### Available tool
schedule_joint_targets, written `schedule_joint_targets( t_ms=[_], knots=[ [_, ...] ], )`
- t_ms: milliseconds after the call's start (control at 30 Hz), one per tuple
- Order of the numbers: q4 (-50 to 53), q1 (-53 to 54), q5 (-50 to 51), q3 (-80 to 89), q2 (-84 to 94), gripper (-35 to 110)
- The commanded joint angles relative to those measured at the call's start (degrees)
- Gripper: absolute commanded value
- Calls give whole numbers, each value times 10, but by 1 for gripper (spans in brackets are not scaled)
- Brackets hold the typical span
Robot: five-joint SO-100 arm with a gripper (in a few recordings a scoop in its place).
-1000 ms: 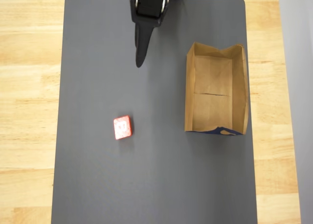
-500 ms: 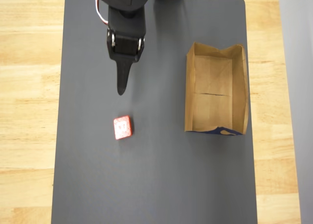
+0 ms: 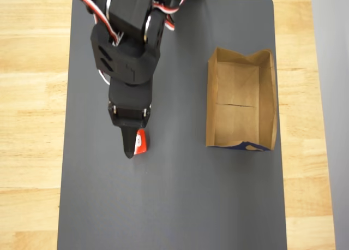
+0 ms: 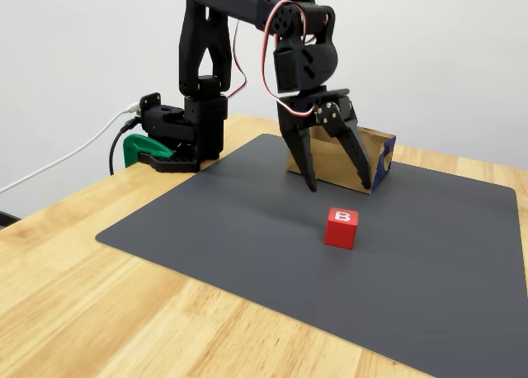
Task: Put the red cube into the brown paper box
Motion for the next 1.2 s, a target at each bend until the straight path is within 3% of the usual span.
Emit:
schedule_joint_targets(
  t_ms=[0, 633, 700, 1167],
  knots=[
    [20, -10, -3, -33, -16, 38],
    [23, 17, -12, -129, -152, 39],
    [27, 15, -18, -134, -156, 33],
    [72, -1, -45, -198, -204, 26]
  ],
)
